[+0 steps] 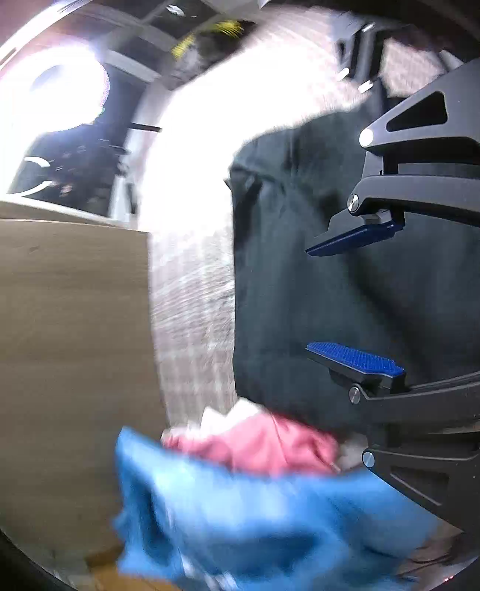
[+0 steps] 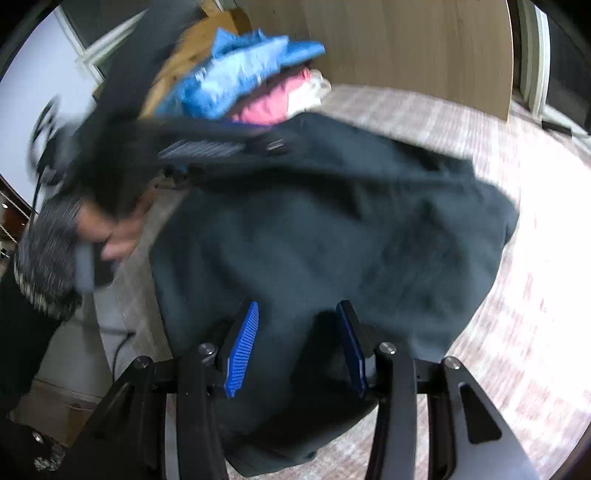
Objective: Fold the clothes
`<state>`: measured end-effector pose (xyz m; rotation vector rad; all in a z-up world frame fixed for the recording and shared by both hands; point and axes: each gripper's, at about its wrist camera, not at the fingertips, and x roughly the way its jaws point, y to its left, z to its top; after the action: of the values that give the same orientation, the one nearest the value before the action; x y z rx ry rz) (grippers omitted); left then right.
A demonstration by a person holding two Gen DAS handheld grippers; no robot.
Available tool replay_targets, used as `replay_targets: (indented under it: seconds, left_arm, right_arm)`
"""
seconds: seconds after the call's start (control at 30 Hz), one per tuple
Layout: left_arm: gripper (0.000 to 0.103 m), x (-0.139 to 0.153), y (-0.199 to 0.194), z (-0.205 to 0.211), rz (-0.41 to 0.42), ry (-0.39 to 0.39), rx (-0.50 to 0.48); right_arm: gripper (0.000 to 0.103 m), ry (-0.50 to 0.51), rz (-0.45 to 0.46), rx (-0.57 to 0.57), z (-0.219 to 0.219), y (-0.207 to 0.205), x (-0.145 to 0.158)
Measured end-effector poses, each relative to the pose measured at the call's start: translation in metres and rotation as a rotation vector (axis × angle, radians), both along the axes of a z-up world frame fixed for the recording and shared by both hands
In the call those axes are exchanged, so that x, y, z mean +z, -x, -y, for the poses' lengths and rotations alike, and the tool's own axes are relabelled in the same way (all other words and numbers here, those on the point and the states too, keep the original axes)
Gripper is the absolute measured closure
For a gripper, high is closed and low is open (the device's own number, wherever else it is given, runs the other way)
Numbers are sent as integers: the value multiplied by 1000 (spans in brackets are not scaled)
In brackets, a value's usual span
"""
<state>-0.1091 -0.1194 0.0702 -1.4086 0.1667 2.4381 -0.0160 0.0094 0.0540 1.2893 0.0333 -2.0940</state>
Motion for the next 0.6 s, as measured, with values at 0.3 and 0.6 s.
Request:
replay_targets:
  seconds: [0.3, 0.6]
  left_arm:
    - [58, -2, 36, -1, -34, 140, 45]
    - [52, 13, -41, -6, -18, 65, -98]
  right_arm:
    - [60, 7, 48, -123, -23, 38, -6]
    - [60, 14, 96, -245, -46, 75, -12]
